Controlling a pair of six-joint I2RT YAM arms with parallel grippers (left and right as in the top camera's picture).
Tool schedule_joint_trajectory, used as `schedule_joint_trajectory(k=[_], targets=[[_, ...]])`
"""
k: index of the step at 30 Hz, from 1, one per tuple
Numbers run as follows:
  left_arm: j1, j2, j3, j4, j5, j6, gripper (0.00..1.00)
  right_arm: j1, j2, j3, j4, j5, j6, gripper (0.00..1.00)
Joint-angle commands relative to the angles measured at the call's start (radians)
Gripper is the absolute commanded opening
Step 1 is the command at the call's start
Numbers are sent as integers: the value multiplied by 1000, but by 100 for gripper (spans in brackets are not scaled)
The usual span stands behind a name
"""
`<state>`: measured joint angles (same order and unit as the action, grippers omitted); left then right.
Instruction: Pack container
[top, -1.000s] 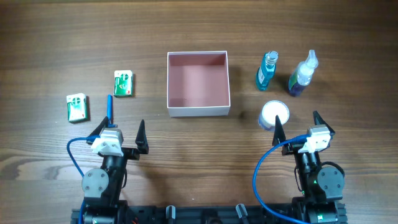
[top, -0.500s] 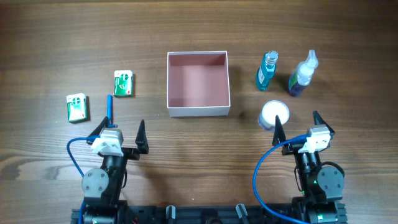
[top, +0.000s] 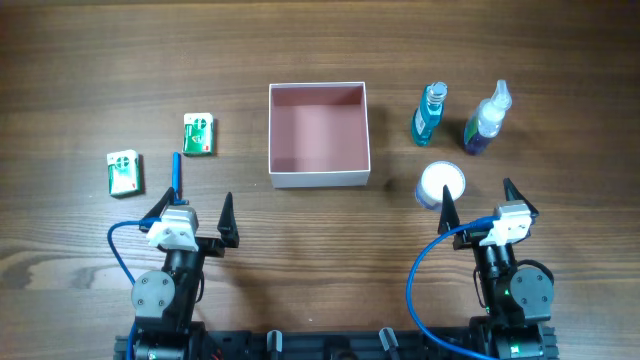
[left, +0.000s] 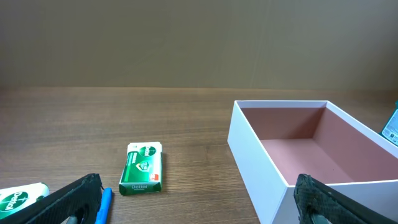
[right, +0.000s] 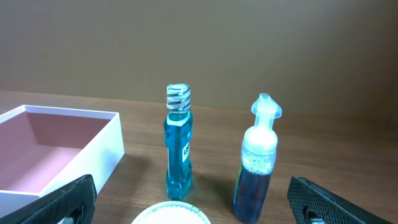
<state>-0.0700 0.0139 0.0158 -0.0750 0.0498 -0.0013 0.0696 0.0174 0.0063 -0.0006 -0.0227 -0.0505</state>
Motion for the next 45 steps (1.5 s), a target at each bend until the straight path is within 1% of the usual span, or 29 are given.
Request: schedule_joint_trajectory(k=[1, 22, 24, 27, 30, 31, 35, 38, 40, 42, 45], targets=[[6, -11, -10, 0, -10, -6, 100, 1, -6, -1, 3, -9, -2, 100], [6, -11, -10, 1, -10, -6, 100, 1, -3, -1, 3, -9, 2, 100], [5, -11, -10, 1, -9, -6, 100, 1, 6, -1, 3, -9, 43, 100], [6, -9, -10, 0, -18, -6, 100, 1, 26, -1, 3, -9, 156, 100], [6, 13, -10, 0, -21, -7, 100, 1, 52, 0, 3, -13, 197, 100], [5, 24, -10, 1, -21, -14, 100, 1, 67, 6, 2, -22, 201, 100], [6, 53, 14, -11, -21, -142, 100, 1, 137, 61, -15, -32, 197, 100], [6, 91, 78, -79, -21, -225, 100, 1, 235, 139, -37, -67, 172, 100], [6, 123, 129, -132, -21, -233, 100, 1, 292, 190, -64, -87, 172, 100], [6, 172, 201, -198, -21, -243, 100, 1, 390, 286, -122, -108, 173, 100], [6, 251, 317, -282, -19, -291, 100, 1, 531, 444, -230, -114, 168, 100]])
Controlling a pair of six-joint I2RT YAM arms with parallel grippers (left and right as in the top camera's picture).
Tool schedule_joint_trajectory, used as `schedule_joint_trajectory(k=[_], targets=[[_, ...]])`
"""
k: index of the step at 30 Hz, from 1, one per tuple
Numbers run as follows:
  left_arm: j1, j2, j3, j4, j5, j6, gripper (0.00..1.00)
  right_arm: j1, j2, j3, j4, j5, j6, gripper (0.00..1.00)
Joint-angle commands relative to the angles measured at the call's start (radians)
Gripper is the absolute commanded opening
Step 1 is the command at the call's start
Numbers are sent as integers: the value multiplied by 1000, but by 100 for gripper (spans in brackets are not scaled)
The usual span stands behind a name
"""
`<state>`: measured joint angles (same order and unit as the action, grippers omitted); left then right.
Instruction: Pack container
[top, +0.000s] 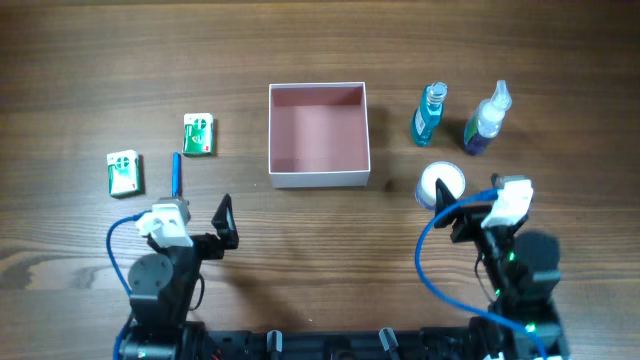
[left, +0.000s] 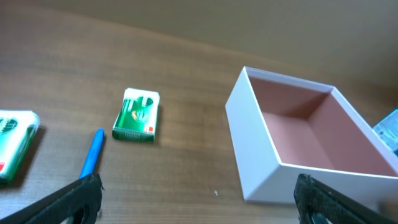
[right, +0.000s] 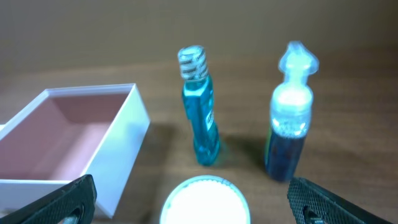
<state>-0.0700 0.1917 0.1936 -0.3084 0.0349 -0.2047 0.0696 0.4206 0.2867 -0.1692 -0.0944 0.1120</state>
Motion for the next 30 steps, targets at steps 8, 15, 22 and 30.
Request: schedule_joint_trajectory(k=[8, 15, 22, 30], targets=[[6, 360, 524, -380, 10, -96, 100, 1, 568, 752, -635, -56, -83, 100], [6, 666, 850, -701, 23, -95, 100, 1, 906, 1163, -1007, -90, -86, 100], [6, 794, 890, -735, 100, -95, 100, 1, 1000, 1215, -956, -53, -109, 95], [6, 897, 890, -740, 77, -117, 100, 2, 1255, 1567, -1125, 8, -51, 96]])
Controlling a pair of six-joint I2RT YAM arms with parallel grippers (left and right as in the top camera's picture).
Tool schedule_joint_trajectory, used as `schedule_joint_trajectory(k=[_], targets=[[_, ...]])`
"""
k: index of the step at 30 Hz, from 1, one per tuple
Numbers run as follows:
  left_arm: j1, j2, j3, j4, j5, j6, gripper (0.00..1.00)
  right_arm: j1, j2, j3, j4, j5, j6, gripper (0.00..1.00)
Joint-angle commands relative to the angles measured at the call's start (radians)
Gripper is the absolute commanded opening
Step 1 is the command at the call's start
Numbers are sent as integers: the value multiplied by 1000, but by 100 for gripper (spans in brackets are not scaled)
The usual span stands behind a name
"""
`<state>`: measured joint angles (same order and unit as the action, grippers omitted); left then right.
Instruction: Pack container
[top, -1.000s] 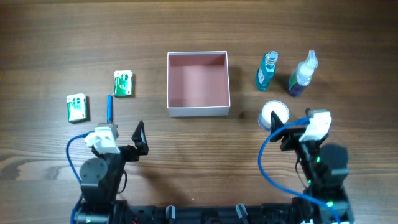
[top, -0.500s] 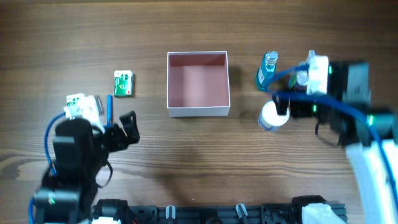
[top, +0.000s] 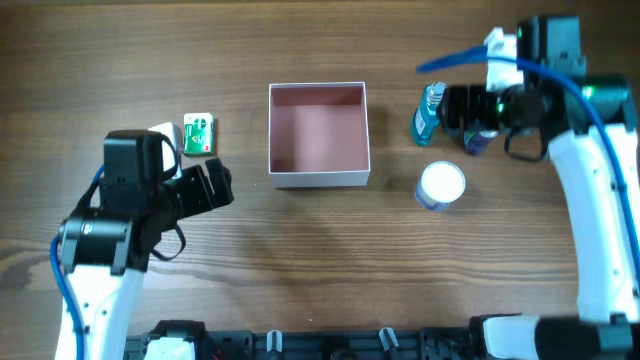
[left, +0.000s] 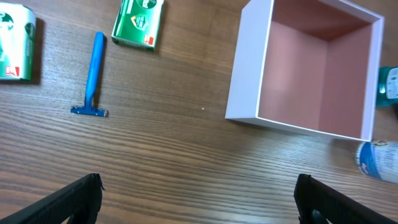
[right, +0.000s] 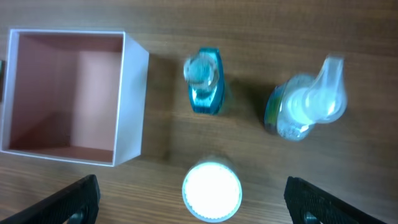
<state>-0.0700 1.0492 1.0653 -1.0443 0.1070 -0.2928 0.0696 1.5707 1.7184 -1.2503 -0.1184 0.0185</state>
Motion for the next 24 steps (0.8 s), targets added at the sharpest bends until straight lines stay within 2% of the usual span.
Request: schedule_joint_trajectory(k=[1, 5, 16, 24], targets=[[6, 53, 18, -8, 0, -31, 100, 2, 140, 170, -59, 32, 45, 96], [6, 82, 18, -13, -4, -30, 100, 6, 255, 241, -73, 32, 42, 95], [5, 83, 18, -11, -10, -31, 100, 60, 459, 241, -16, 47, 26, 93], [6, 83, 18, -11, -11, -30, 100, 96, 536, 238, 22, 124, 110, 95]])
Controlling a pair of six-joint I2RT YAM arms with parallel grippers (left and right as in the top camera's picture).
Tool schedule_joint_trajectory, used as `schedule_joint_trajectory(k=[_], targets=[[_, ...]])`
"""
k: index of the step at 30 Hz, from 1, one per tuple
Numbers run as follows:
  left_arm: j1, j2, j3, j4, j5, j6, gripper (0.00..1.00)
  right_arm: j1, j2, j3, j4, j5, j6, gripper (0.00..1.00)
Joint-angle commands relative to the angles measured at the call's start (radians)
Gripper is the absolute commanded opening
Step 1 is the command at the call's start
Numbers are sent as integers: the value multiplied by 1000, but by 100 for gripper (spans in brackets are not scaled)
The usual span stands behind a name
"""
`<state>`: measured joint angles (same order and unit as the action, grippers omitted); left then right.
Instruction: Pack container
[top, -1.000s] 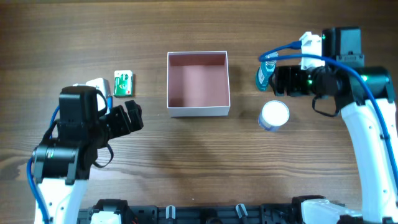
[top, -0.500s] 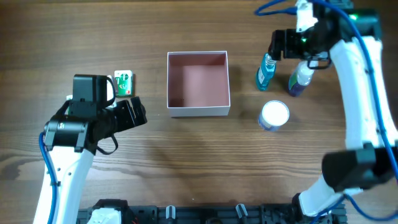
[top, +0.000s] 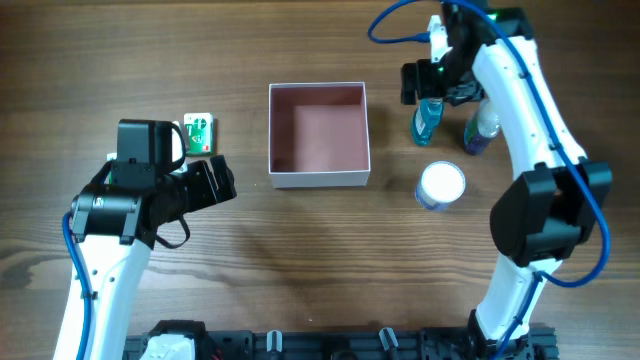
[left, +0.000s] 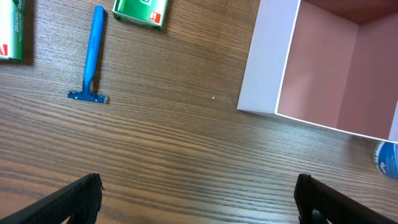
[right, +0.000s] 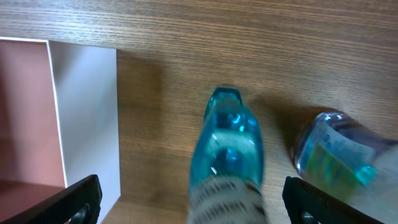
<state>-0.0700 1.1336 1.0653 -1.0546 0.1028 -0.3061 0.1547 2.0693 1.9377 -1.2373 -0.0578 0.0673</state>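
The white box with a pink inside (top: 319, 135) stands open at the table's middle. A teal bottle (top: 427, 120) stands upright to its right, and my right gripper (top: 437, 88) hangs open straight over it. In the right wrist view the striped cap of the teal bottle (right: 229, 149) lies between the spread fingers of the right gripper (right: 189, 202), not gripped. My left gripper (top: 208, 185) is open above bare wood left of the box. The left wrist view shows a blue razor (left: 93, 53) and a green soap box (left: 142, 12) ahead of the left gripper (left: 198, 199).
A dark blue spray bottle (top: 480, 128) stands right beside the teal bottle. A white-lidded jar (top: 441, 185) sits in front of both. A second green soap box (left: 9, 31) lies at the far left, hidden under my left arm in the overhead view.
My right gripper has come down and in from high over the bottles to right over the teal bottle, its cap now between the open fingers. The left gripper has shifted only slightly.
Both grippers sat open and low at the front edge. Then both were tilted up a little. Later the left was high over the wood between razor and box, the right high over the bottles. Now the right straddles the teal bottle's cap.
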Motion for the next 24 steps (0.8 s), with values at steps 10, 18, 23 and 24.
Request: schedule_joint_trajectory(k=[10, 18, 23, 24], targets=[[6, -1, 18, 0, -6, -16, 100, 11, 54, 17, 17, 134, 97, 94], [6, -1, 18, -1, -7, -16, 100, 11, 92, 17, 19, 129, 97, 95], [6, -1, 18, -1, -7, -16, 100, 11, 93, 17, 19, 129, 93, 94], [6, -1, 18, -1, -7, -16, 100, 11, 93, 17, 18, 129, 93, 93]])
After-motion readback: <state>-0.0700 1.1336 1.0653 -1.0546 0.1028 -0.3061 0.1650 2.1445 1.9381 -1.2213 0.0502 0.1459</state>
